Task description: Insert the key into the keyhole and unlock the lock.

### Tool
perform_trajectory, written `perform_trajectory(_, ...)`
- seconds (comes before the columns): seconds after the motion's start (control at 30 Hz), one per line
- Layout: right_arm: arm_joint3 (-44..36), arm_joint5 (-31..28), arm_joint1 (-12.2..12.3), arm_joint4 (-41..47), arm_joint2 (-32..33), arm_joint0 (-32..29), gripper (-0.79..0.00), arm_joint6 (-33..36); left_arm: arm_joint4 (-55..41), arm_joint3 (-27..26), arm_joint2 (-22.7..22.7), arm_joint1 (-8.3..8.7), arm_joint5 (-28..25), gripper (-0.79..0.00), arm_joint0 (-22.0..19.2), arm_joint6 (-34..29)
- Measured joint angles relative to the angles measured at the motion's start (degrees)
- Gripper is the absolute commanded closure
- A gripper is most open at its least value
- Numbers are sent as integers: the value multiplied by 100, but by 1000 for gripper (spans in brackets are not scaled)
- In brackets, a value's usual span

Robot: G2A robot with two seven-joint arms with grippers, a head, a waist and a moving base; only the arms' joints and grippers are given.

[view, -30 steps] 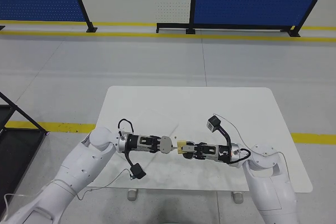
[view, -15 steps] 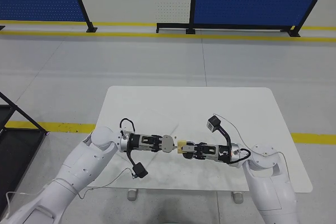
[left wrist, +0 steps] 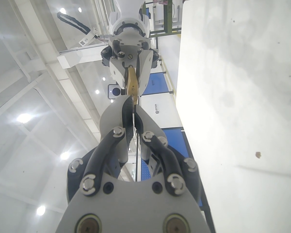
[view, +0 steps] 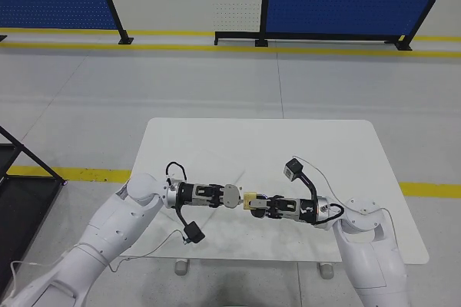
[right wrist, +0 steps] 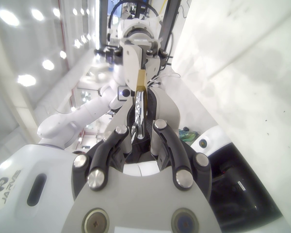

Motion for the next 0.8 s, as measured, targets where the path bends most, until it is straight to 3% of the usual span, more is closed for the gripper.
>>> perform_trajectory(0.03,0,0,0,0,0,0,0,0,-9,4,3,-2,0,0,-1,-1)
perform_trajectory(0.07,0,0,0,0,0,0,0,0,-15,9,4,-3,-1,-228,-2,-1)
perform_trajectory(0.1,0,0,0,0,0,0,0,0,-16,18,5,-3,-4,-603,-7,5)
perform_trajectory(0.13,0,0,0,0,0,0,0,0,-9,23,5,-3,-8,-785,-11,10)
perform_trajectory(0.57,0,0,0,0,0,0,0,0,23,-53,-284,92,-189,-785,29,29)
perform_trajectory(0.67,0,0,0,0,0,0,0,0,83,-127,-526,169,-591,-785,20,-118)
perform_trajectory(0.8,0,0,0,0,0,0,0,0,69,-234,-778,267,-1777,-785,-26,-390)
